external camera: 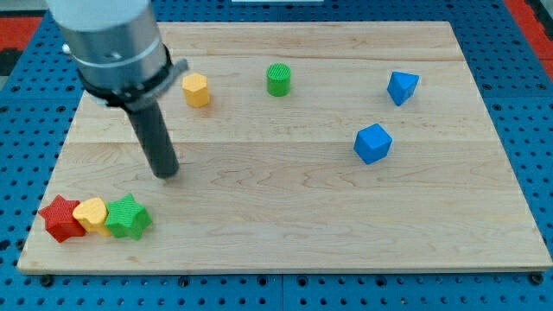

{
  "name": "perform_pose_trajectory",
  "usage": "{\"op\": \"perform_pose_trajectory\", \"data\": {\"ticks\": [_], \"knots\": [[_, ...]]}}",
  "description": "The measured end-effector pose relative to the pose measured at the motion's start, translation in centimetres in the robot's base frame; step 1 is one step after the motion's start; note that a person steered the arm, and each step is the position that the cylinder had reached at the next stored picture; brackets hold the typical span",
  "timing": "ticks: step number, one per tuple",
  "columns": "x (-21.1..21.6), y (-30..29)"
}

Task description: Move the red circle into the red star

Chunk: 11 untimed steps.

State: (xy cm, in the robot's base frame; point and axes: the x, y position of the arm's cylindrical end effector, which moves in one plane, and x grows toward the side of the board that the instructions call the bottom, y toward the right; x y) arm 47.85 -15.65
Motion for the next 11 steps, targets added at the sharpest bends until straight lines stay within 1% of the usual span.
{"op": "perform_pose_trajectory", "data": {"ticks": [1,2,3,4,5,6,7,8,9,10,11], "knots": [[-4.9,-7.0],[-11.4,-10.1],[-18.2,-10.3],[-20.7,-7.2],[-19.3,-3.5],[-14.3,-2.7],[-8.9,-3.9],[-10.1,-4.0],[-14.8,-4.0],[-14.3,-6.6],[-7.6,-6.9]]}}
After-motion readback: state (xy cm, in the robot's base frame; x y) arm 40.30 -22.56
